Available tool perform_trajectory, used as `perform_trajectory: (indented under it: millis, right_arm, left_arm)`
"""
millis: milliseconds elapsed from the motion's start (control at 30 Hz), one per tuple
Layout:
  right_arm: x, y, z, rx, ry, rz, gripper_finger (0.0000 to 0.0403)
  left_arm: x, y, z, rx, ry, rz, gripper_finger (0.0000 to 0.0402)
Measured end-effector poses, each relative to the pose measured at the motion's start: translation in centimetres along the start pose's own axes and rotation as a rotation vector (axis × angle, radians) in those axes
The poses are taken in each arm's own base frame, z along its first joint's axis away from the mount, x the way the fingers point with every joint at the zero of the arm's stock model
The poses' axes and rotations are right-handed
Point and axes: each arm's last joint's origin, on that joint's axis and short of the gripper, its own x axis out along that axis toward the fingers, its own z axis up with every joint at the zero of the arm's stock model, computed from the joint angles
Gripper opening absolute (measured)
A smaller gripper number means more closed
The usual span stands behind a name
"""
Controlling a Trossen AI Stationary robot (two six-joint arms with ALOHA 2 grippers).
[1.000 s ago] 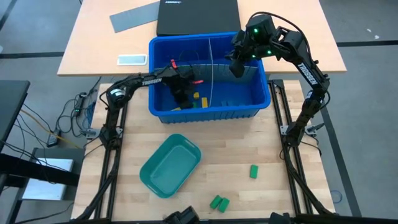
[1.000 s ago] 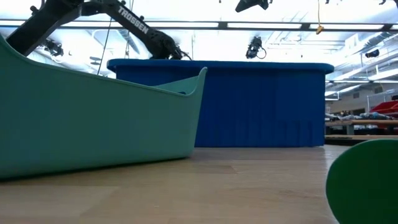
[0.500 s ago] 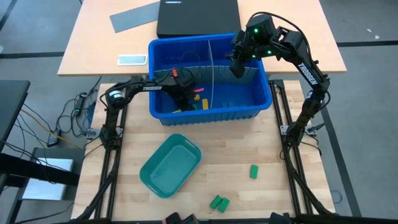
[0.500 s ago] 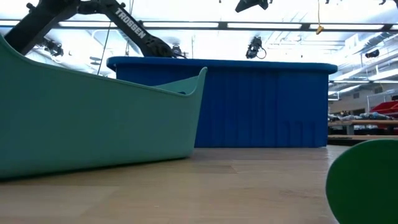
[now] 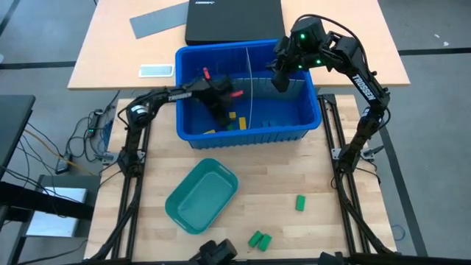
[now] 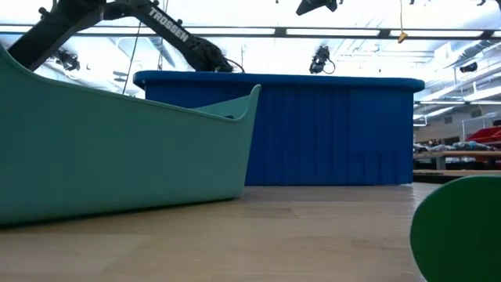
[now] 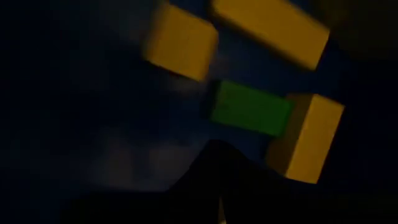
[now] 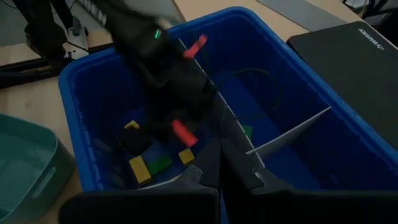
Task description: Sort Items/Unsort Items
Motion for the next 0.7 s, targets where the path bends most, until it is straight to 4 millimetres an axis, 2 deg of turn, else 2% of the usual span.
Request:
perform_trajectory:
  millis: [200,300,367,467,600,700]
  right_arm:
    - [-0.5,0.1,-0.1,-0.001,-0.004,0.000,0.0000]
    - [-1.0,0.1,-0.1,-0.002,-0.013,-0.001,0.0000]
    - [-1.3,0.2,-0.1,-0.002,-0.017,-0.002,0.0000]
    - [-1.7,0.2,-0.1,-0.003,-0.024,-0.004,0.0000]
    - [-2.0,0.2,-0.1,-0.003,-0.030,-0.005,0.0000]
    - [-2.0,0.2,-0.2,-0.003,-0.030,-0.005,0.0000]
  left_arm:
    - [-4.2,0.5,2.0,-0.011,-0.085,-0.076,0.0002]
    - [-5.8,0.2,2.4,0.011,-0.106,-0.188,0.0001]
    - [-6.4,-0.2,2.0,0.018,-0.072,-0.311,0.0002]
    - [-5.9,-1.6,1.0,0.050,0.031,-0.344,0.0010]
    - [-3.5,-2.8,-0.2,0.106,0.145,-0.229,0.0045]
    - [-2.0,-3.3,-0.8,0.097,0.145,-0.258,0.0083]
